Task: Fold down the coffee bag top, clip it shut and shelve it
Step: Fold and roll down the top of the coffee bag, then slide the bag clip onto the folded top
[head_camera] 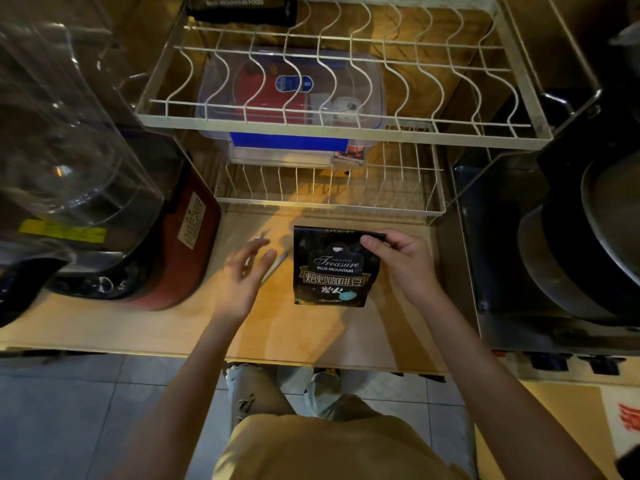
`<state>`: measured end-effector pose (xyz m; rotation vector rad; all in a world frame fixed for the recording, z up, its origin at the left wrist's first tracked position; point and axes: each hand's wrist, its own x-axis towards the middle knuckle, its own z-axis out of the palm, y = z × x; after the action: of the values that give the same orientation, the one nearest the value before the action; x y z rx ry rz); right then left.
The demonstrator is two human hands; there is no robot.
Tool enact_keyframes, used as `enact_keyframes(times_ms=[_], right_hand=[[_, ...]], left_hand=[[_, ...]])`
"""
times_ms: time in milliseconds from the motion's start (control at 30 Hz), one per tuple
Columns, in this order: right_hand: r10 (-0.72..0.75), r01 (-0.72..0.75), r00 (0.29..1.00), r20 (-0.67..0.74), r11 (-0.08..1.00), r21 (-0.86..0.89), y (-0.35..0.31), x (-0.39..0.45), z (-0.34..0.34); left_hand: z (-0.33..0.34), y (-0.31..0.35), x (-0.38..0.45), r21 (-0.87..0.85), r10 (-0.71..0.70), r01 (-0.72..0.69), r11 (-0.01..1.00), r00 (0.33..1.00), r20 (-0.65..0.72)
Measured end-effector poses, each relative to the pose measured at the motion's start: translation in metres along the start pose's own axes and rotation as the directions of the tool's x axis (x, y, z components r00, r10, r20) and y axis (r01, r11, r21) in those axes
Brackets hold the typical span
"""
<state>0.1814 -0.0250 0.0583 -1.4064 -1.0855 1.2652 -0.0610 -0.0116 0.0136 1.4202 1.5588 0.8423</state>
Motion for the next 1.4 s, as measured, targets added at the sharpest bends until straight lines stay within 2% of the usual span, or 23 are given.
enact_keyframes(times_ms=[33, 100, 200, 400, 467, 533, 600, 667, 800, 900, 967, 1100, 1200, 1300, 1400], right_hand=[[0.004, -0.004, 1.0, -0.006, 1.0, 0.003, 0.0, 0.001, 0.001], [0.015, -0.015, 1.0, -0.019, 1.0, 0.011, 0.001, 0.002, 0.002], [0.027, -0.027, 0.999, -0.019, 1.0, 0.004, 0.002, 0.003, 0.003], [0.058, -0.057, 0.998, -0.033, 0.998, 0.025, -0.001, 0.004, 0.004], [0.065, -0.064, 0.997, -0.042, 0.998, 0.022, -0.001, 0.003, 0.004], [0.07, -0.07, 0.997, -0.04, 0.997, 0.015, -0.002, 0.002, 0.004], [0.073, -0.072, 0.997, -0.042, 0.997, 0.005, -0.003, 0.001, 0.004], [0.074, -0.074, 0.996, -0.053, 0.997, -0.001, -0.004, 0.001, 0.004], [0.079, -0.079, 0.995, -0.065, 0.997, 0.013, -0.004, 0.001, 0.006], [0.088, -0.087, 0.994, -0.059, 0.996, 0.015, -0.003, 0.0, 0.005], [0.101, -0.101, 0.994, -0.036, 0.995, 0.009, -0.003, 0.0, 0.004], [0.144, -0.144, 0.99, 0.001, 0.989, 0.027, -0.001, 0.001, 0.001], [0.208, -0.208, 0.976, 0.067, 0.978, -0.009, -0.006, 0.0, -0.006], [0.234, -0.215, 0.957, 0.173, 0.969, -0.123, -0.013, 0.004, -0.016], [0.19, -0.135, 0.967, 0.169, 0.947, -0.29, -0.016, 0.011, -0.019]], left_hand=[[-0.003, -0.015, -0.005, 0.173, 0.017, -0.002, 0.985, 0.996, -0.089], [-0.007, -0.041, -0.013, 0.423, 0.07, 0.004, 0.906, 0.984, -0.161], [-0.007, -0.066, -0.023, 0.54, 0.071, 0.011, 0.842, 0.989, -0.132], [-0.001, -0.076, -0.025, 0.49, -0.005, 0.086, 0.868, 0.986, -0.165], [-0.002, -0.07, -0.022, 0.336, -0.046, 0.118, 0.935, 0.976, -0.215], [-0.006, -0.055, -0.019, 0.086, -0.135, 0.158, 0.984, 0.964, -0.23], [-0.013, -0.035, -0.017, -0.132, -0.174, 0.152, 0.98, 0.969, -0.174], [-0.022, -0.012, -0.016, -0.204, -0.132, 0.105, 0.973, 0.983, -0.124], [-0.034, 0.029, -0.007, -0.158, 0.038, -0.03, 0.987, 0.998, 0.048], [-0.033, 0.046, 0.004, -0.075, 0.136, -0.123, 0.99, 0.967, 0.215], [-0.029, 0.051, 0.01, 0.005, 0.189, -0.198, 0.98, 0.942, 0.278], [-0.021, 0.064, 0.021, 0.018, 0.171, -0.191, 0.981, 0.913, 0.37], [-0.019, 0.073, 0.028, 0.046, 0.166, -0.214, 0.976, 0.861, 0.48], [-0.016, 0.08, 0.031, 0.095, 0.158, -0.253, 0.963, 0.813, 0.56], [-0.007, 0.083, 0.034, 0.158, 0.15, -0.288, 0.944, 0.805, 0.574]])
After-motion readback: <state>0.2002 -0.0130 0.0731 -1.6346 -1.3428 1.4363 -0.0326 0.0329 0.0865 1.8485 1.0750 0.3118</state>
